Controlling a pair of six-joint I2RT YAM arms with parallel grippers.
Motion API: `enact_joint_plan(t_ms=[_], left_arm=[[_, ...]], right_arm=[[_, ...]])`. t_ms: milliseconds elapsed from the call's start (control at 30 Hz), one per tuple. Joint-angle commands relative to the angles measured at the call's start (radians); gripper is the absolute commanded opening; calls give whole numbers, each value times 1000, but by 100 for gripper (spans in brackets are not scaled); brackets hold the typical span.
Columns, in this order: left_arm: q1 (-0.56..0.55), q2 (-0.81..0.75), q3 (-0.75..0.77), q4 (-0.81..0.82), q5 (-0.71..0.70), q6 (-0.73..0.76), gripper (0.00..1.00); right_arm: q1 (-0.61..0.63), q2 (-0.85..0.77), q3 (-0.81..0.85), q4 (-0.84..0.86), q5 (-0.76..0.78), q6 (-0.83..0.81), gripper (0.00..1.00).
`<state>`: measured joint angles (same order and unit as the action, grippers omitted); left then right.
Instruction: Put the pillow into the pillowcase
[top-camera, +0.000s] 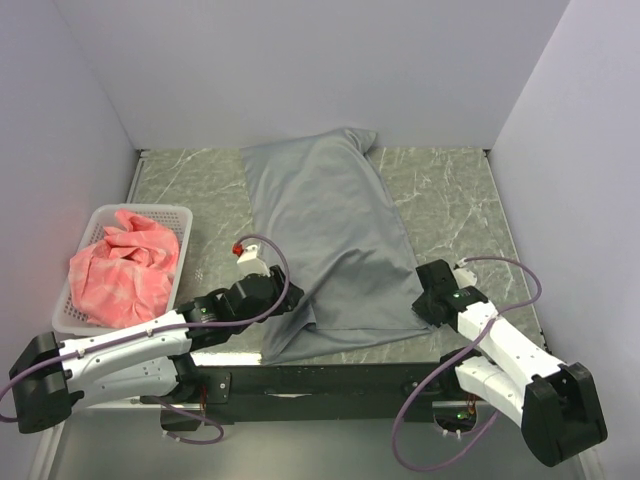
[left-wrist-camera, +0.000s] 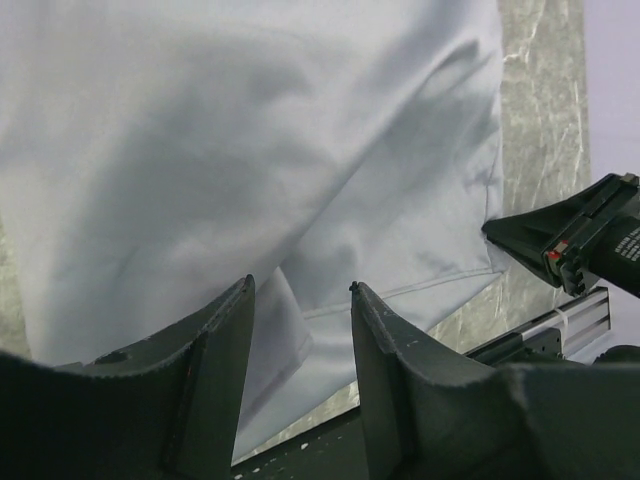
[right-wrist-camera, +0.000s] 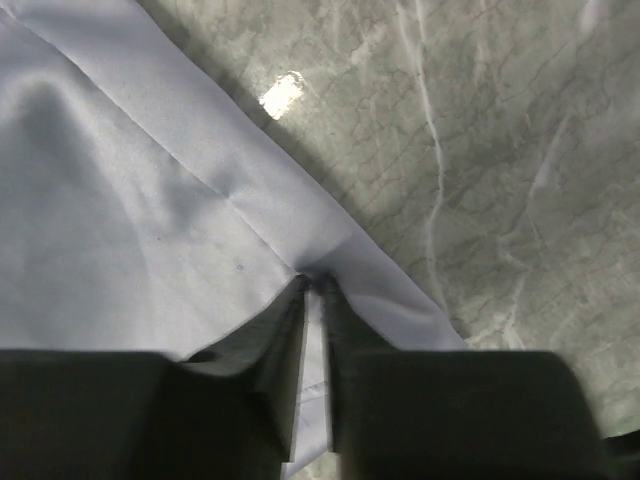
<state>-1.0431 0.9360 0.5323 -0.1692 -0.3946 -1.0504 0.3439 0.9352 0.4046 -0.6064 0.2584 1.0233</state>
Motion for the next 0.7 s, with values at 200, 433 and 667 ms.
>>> enact_joint_plan(t_ms=[200,433,667], left_arm=[[-17,12,-20,85,0,78,48],[-156,187,95,46,-99,124,63],[-264,345,221,241,17,280,67]], right_arm=[[7,-73,86,-134,62,18,0],[7,-151,131,-199,-7,-22,20],[4,-173,186,-276,12,41,72]])
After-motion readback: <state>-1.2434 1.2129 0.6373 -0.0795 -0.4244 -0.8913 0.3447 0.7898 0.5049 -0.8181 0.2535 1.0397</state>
